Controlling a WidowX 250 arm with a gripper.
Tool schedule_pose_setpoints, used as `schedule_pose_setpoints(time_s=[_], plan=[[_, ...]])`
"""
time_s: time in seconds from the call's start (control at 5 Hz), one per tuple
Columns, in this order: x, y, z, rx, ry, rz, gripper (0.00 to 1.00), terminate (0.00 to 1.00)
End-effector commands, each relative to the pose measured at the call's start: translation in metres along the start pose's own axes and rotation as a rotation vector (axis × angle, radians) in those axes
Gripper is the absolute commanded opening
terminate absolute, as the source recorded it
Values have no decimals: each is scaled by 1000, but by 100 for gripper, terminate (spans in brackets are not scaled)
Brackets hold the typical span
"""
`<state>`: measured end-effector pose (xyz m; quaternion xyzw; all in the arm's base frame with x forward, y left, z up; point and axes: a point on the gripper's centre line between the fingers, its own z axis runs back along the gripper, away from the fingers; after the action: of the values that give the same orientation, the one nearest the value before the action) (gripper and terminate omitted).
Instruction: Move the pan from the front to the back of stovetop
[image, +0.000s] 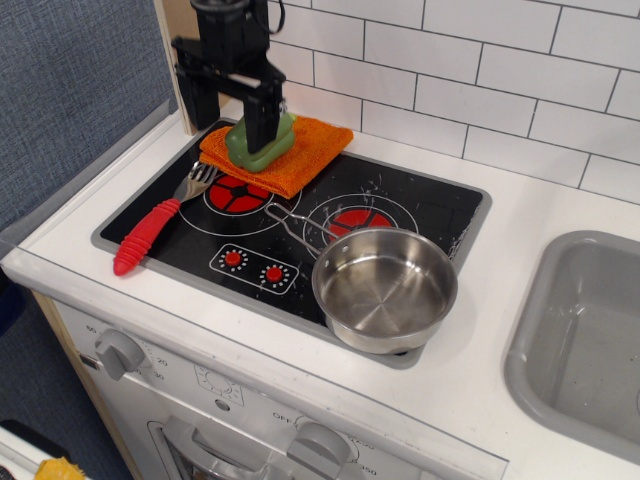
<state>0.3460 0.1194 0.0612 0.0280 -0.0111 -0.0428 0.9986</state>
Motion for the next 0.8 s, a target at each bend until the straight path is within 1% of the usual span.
schedule_pose_setpoints(time_s=[0.0,0.2,0.4,0.6], plan=[[11,-37,57,23,-178,-114,100,0],[-6,-81,80,-15,-249,-184,100,0],[-27,-124,71,-55,-213,-264,100,0],[-50,-155,53,-101,-152,-329,100,0]])
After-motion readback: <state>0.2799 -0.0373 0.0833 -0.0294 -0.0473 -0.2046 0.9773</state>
